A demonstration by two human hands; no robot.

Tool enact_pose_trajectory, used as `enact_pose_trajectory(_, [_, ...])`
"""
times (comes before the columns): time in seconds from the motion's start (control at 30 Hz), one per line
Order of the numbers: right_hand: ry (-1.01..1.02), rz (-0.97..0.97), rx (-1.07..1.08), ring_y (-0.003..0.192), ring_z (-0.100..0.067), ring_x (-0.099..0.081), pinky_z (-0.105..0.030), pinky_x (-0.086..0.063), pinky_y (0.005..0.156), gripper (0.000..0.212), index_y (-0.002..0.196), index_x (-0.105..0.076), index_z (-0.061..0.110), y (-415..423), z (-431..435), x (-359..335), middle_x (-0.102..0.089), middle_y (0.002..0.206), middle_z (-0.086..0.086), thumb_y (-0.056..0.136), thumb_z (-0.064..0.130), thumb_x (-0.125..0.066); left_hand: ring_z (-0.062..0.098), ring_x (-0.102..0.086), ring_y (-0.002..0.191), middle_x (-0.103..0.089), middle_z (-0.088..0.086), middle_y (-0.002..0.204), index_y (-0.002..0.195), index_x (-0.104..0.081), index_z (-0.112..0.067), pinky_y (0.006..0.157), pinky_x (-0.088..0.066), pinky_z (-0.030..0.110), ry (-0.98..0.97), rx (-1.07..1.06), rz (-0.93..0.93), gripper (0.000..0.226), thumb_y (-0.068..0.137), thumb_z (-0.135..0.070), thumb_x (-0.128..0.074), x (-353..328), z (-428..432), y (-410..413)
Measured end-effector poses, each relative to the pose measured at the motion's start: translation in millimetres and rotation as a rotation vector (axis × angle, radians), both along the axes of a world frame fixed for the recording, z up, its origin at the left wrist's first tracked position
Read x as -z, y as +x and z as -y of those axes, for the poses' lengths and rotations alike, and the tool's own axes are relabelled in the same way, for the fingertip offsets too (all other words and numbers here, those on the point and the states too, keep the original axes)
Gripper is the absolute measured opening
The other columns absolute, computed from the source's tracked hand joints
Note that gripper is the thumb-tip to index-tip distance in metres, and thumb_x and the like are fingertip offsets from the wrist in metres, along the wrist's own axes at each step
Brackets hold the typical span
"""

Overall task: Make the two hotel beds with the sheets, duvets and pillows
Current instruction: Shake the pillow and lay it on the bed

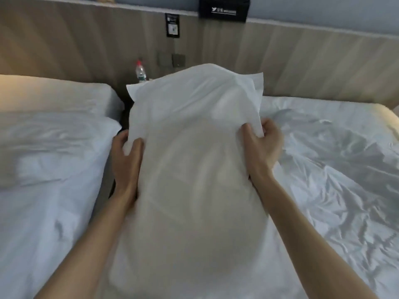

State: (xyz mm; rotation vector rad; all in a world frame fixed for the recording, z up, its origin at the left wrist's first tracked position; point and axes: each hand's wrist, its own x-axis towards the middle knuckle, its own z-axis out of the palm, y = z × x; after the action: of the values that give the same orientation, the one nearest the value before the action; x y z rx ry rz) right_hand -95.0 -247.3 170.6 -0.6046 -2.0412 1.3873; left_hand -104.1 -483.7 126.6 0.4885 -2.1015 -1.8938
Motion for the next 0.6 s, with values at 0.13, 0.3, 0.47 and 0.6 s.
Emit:
enact_pose_trajectory(0.13, [-0.016,-0.049,-0.216,0.057,0.001,-0.051,-0.013,-0.037,0.054,0.007,0.075,-0.059,0.017,-39.0,123.6,-9.8,-0.057,0.064,0.013,0.078,0.021,-0.064,-0.031,-0.046,0.076,-0.051,-0.03,0.099,0.117,-0.053,-0.031,0.063,-0.037,-0.003,0.042,-0.226,-0.037,0.027,0.092,-0.021,-0.057,-3.3,116.4,7.5])
enact_pose_trajectory(0.3, [-0.05,-0.083,-0.424,0.059,0.002,-0.051,-0.015,-0.038,0.057,0.011,0.071,-0.056,0.021,-77.3,297.7,-20.8,-0.055,0.062,0.018,0.078,0.019,-0.064,-0.032,-0.043,0.077,-0.051,-0.024,0.106,0.124,-0.053,-0.024,0.062,-0.034,-0.006,0.003,-0.44,-0.075,0.032,0.093,-0.023,-0.057,-11.3,277.0,18.7])
enact_pose_trajectory(0.47, [-0.064,-0.078,-0.626,0.06,0.005,-0.052,-0.011,-0.038,0.056,0.004,0.078,-0.061,0.017,-94.8,469.1,-27.1,-0.058,0.066,0.015,0.08,0.02,-0.062,-0.005,-0.047,0.095,-0.047,-0.023,0.109,0.129,-0.046,-0.028,0.071,-0.034,0.005,-0.036,-0.544,-0.031,0.051,0.083,-0.044,-0.06,-26.1,426.8,51.6])
enact_pose_trajectory(0.6, [-0.044,-0.034,-0.796,0.07,-0.007,-0.057,-0.024,-0.043,0.063,0.011,0.087,-0.061,0.019,-104.1,590.5,-17.7,-0.062,0.073,0.009,0.082,0.028,-0.056,0.009,-0.045,0.105,-0.046,-0.011,0.12,0.139,-0.039,-0.022,0.082,-0.036,0.019,-0.106,-0.627,0.071,0.064,0.083,-0.047,-0.057,-23.3,523.9,74.0])
